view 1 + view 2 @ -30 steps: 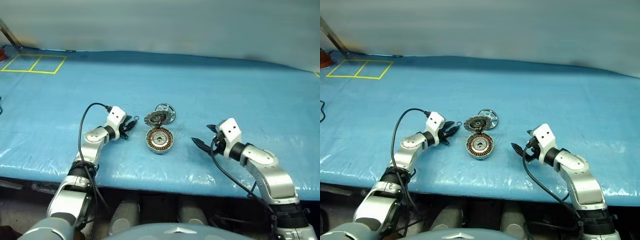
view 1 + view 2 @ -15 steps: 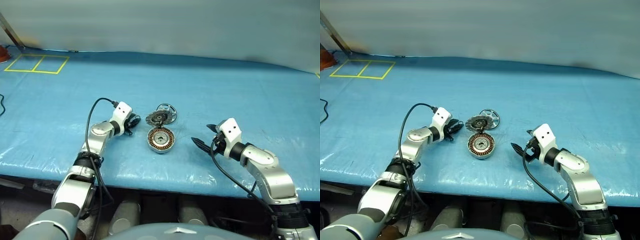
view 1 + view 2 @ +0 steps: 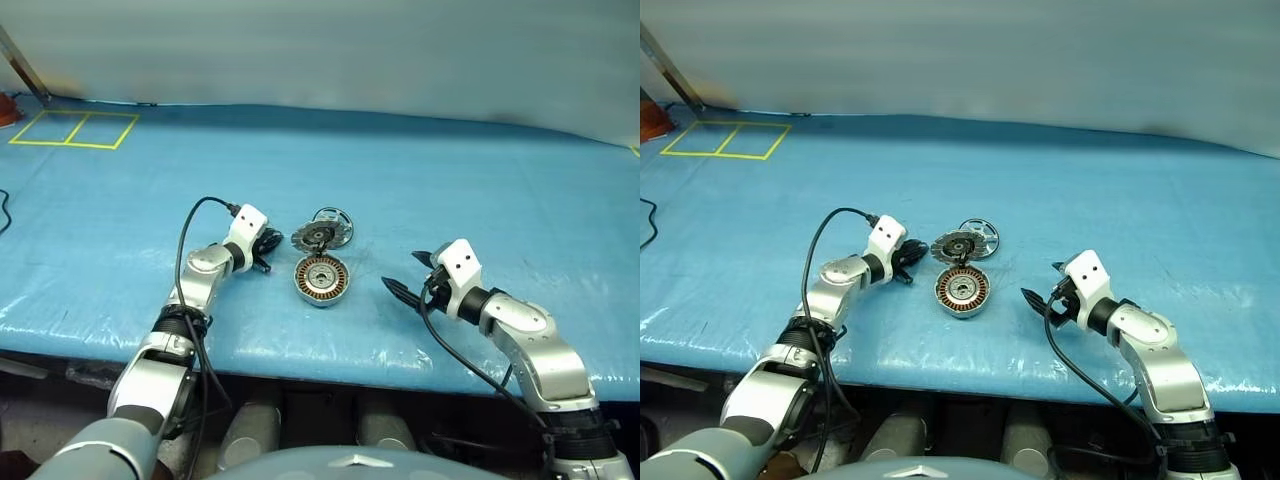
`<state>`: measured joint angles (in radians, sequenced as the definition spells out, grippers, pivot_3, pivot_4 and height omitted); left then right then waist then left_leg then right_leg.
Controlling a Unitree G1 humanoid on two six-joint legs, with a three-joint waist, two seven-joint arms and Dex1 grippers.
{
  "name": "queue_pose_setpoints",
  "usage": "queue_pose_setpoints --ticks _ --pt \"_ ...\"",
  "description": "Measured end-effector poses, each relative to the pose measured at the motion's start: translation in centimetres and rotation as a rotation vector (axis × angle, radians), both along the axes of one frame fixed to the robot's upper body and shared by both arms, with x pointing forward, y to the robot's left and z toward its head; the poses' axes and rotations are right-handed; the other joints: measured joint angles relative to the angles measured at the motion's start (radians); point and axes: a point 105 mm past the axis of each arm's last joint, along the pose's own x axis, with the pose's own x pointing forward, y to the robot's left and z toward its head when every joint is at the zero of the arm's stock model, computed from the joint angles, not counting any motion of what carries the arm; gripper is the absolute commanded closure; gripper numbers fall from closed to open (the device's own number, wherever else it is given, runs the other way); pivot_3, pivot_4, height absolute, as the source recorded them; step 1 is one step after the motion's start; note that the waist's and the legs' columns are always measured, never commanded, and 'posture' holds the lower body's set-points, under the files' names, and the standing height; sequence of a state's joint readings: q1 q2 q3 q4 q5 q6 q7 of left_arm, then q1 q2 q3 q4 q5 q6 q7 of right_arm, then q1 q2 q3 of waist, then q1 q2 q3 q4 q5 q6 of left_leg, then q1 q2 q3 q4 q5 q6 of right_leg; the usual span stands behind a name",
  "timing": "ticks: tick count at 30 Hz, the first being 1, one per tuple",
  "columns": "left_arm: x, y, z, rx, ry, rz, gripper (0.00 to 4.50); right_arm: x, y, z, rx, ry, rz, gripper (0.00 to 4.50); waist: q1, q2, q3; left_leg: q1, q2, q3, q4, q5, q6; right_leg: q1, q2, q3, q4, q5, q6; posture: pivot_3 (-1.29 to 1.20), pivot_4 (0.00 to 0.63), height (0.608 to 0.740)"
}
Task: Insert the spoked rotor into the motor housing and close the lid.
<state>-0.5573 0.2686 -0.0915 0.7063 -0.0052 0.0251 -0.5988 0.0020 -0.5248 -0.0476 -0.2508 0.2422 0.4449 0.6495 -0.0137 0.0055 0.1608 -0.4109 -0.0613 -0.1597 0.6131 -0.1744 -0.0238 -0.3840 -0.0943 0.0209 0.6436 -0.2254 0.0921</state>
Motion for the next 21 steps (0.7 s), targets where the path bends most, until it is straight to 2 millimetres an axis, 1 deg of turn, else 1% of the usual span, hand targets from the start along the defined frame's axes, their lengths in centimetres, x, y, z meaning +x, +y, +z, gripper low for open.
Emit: queue_pose_setpoints --ticks 4,6,7,10,15,18,21 --pt "-1.5 0.3 -0.1 -0.070 -0.029 -0.040 3.86 -0.1 -0.1 -0.2 0.003 0.007 -0.004 0.00 -0.008 0.000 0.000 -0.002 0.000 0.000 -0.002 0.001 0.002 -0.004 0.000 0.000 0.000 0.000 0.001 0.00 0.150 0.740" --pt "-2.8 0.4 -0.1 -0.106 -0.038 -0.086 3.86 0.0 0.0 -0.1 0.041 -0.012 -0.011 0.00 -0.007 0.000 0.000 -0.004 0.000 0.000 -0.004 0.001 0.002 -0.007 0.000 0.000 0.000 0.000 0.002 0.00 0.150 0.740" --pt "-3.1 0.5 -0.1 -0.114 -0.037 -0.094 3.86 0.0 0.0 0.0 0.052 -0.017 -0.014 0.00 -0.007 0.000 0.000 -0.004 0.000 0.000 -0.005 0.001 0.002 -0.008 0.000 0.000 0.000 0.000 0.002 0.00 0.150 0.740" --pt "-4.5 1.2 0.0 -0.138 -0.041 -0.125 3.86 -0.3 -0.2 -0.4 0.081 -0.024 -0.009 0.00 -0.007 -0.001 0.001 -0.004 0.001 0.000 -0.007 0.001 0.002 -0.009 0.000 0.000 0.000 -0.001 0.001 0.00 0.150 0.740" --pt "-5.8 2.1 0.2 -0.146 -0.037 -0.158 3.86 -1.1 0.3 -0.8 0.144 -0.010 0.044 0.00 -0.008 -0.001 0.002 -0.005 0.001 0.000 -0.007 0.001 0.002 -0.009 0.000 0.000 0.000 -0.002 -0.001 0.00 0.150 0.740" --pt "-6.3 1.9 1.3 -0.195 -0.056 -0.188 3.86 -1.3 0.6 -0.6 0.171 -0.011 0.064 0.00 -0.007 -0.003 0.003 -0.005 0.001 0.000 -0.007 0.001 0.002 -0.009 0.000 0.000 0.000 -0.004 -0.004 0.00 0.150 0.740" --pt "-6.5 1.7 1.9 -0.197 -0.068 -0.217 3.86 -1.3 0.6 -0.6 0.173 -0.015 0.064 0.00 -0.006 -0.003 0.003 -0.005 0.001 0.000 -0.007 0.001 0.002 -0.009 0.000 0.000 0.000 -0.004 -0.004 0.00 0.150 0.740"
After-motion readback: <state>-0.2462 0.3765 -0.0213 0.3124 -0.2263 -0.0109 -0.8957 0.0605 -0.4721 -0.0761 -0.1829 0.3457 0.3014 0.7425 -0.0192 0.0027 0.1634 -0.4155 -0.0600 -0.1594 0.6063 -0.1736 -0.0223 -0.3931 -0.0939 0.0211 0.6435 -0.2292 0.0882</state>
